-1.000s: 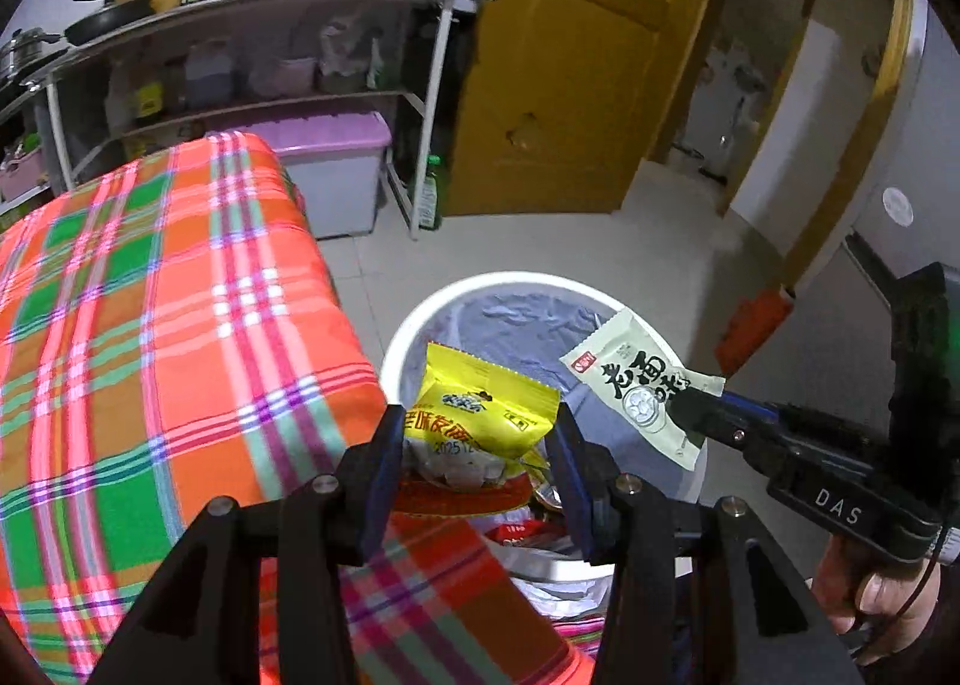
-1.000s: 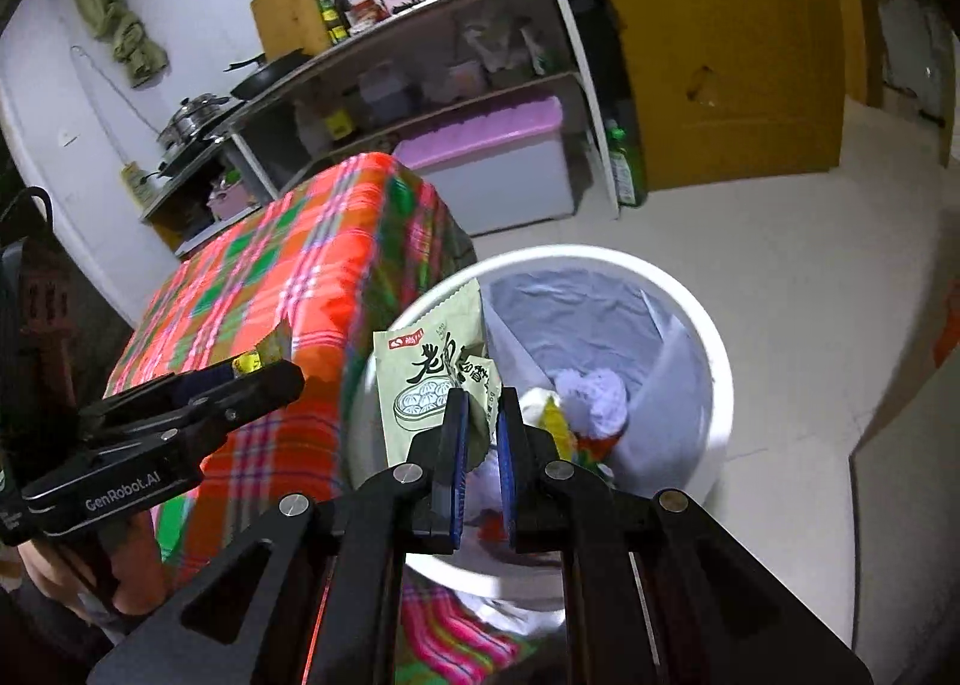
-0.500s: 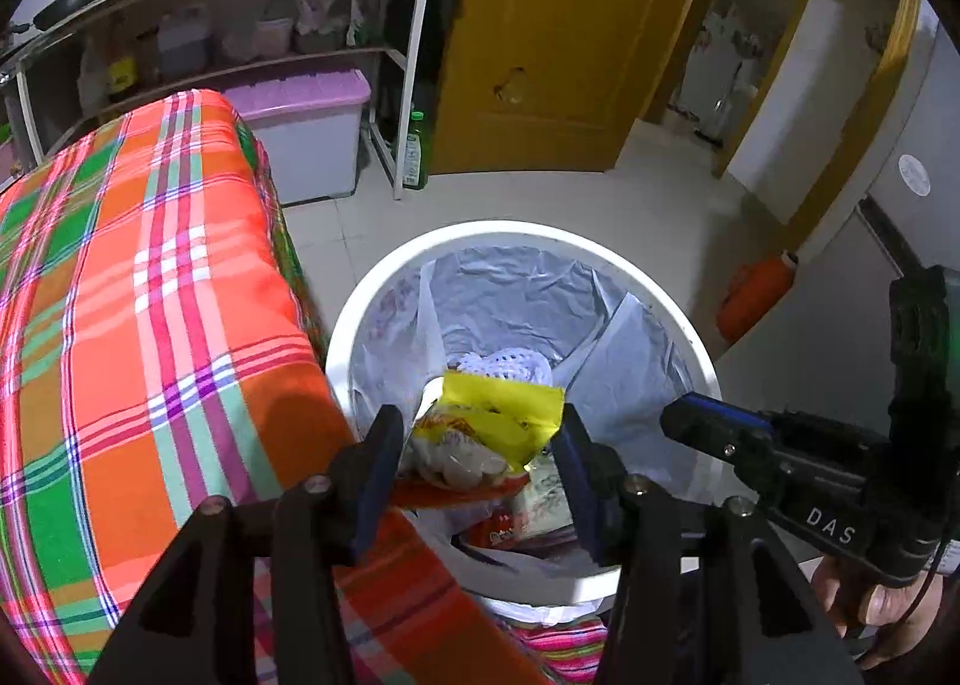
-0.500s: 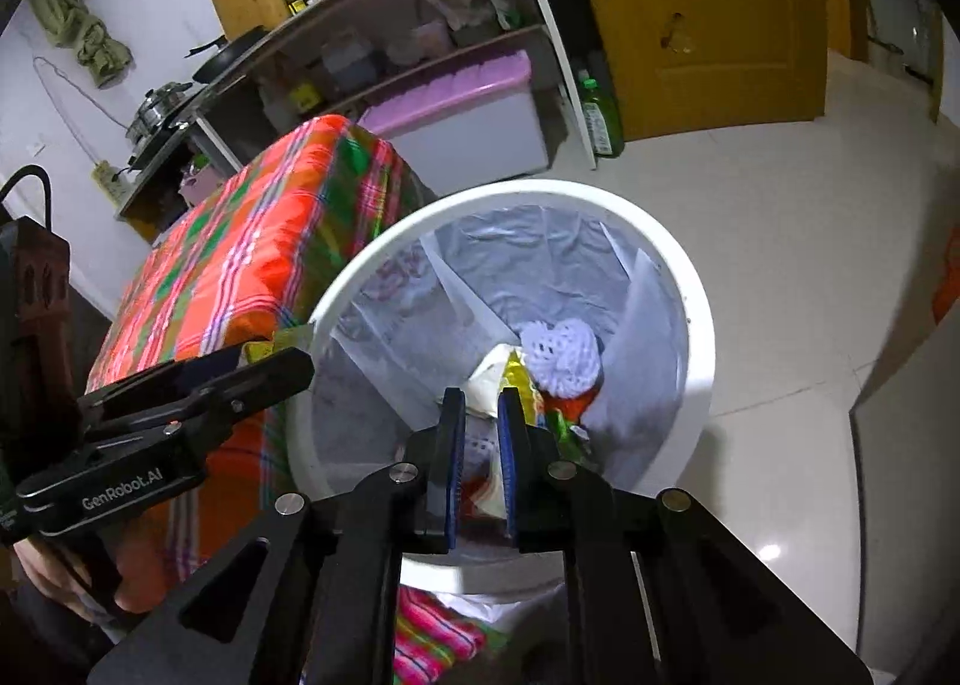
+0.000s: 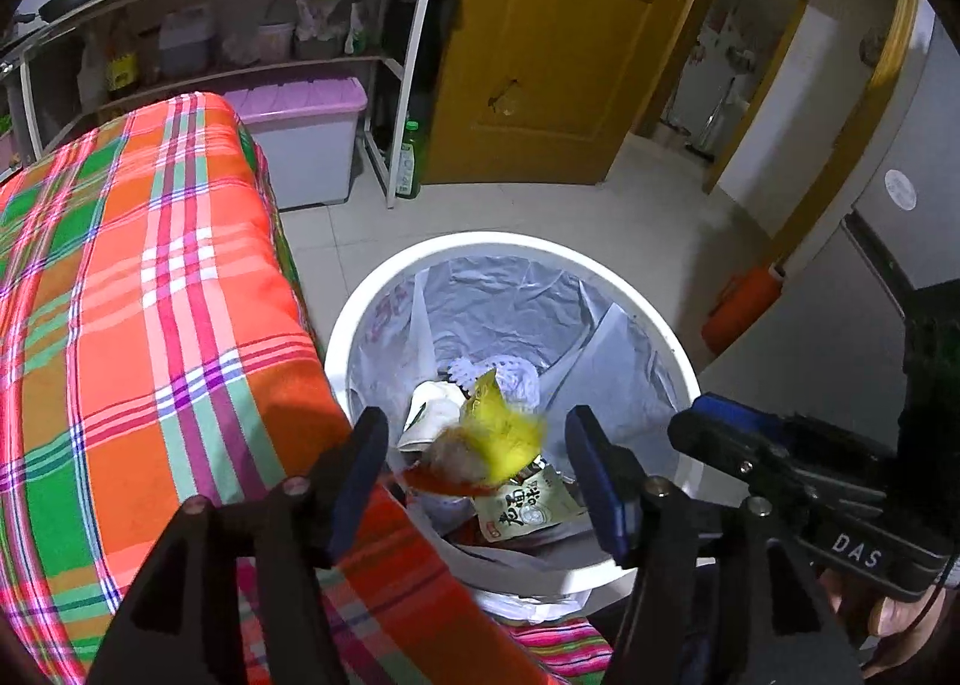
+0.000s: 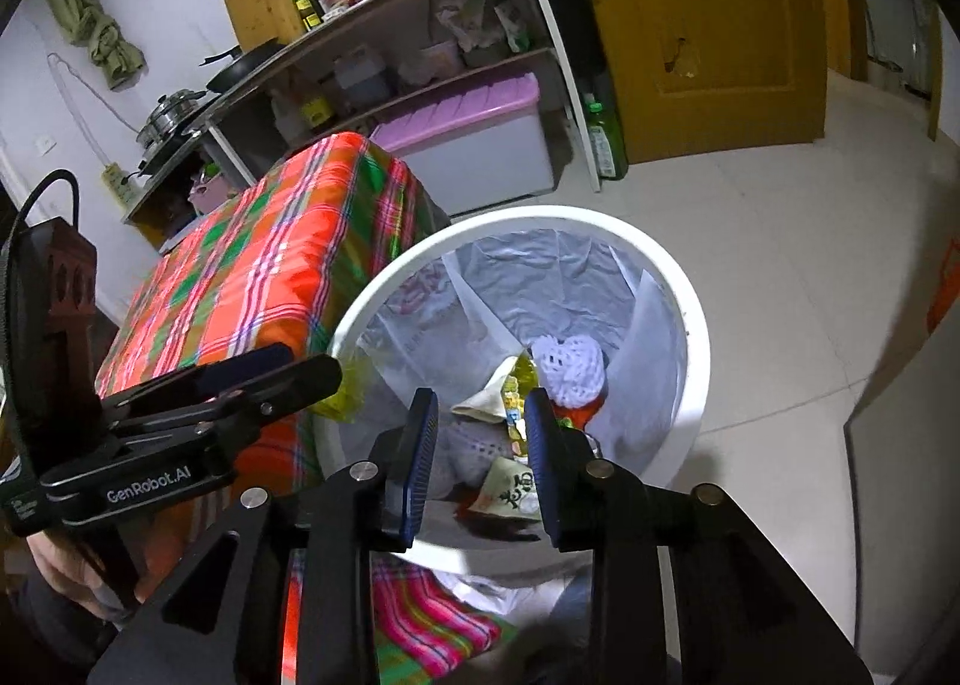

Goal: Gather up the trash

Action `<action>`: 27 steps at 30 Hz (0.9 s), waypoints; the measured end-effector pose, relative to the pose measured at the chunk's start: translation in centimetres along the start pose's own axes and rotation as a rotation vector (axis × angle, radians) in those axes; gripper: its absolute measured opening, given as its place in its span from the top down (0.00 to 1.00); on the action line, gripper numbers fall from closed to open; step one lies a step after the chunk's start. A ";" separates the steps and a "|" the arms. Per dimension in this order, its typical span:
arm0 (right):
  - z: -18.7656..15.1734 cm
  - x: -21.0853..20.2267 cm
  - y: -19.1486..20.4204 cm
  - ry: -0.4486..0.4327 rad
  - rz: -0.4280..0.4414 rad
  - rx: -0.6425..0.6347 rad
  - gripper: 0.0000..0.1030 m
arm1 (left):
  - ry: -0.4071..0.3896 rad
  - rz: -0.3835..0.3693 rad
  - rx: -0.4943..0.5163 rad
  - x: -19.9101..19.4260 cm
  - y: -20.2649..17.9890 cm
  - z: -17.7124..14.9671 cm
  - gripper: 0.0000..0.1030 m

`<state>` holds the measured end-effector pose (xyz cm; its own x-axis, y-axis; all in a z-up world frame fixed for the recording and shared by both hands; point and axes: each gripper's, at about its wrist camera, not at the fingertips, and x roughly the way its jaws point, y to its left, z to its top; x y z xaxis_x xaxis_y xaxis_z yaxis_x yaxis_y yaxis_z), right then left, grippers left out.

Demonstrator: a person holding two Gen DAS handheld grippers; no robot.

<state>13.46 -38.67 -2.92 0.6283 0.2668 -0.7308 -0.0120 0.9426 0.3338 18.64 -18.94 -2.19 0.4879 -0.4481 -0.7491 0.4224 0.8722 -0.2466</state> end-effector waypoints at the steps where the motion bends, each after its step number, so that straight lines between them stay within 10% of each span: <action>1: 0.0 -0.2 0.1 -0.002 -0.001 -0.001 0.70 | -0.005 -0.001 -0.003 -0.2 0.0 0.0 0.36; 27: -3.8 -8.6 8.0 -0.176 -0.002 -0.151 0.63 | -0.217 0.092 -0.031 -11.6 0.9 -4.9 0.35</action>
<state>5.00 -32.64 3.82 0.7542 0.2378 -0.6121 -0.1183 0.9661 0.2296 9.65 -11.97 3.28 0.6775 -0.3956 -0.6201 0.3470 0.9152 -0.2048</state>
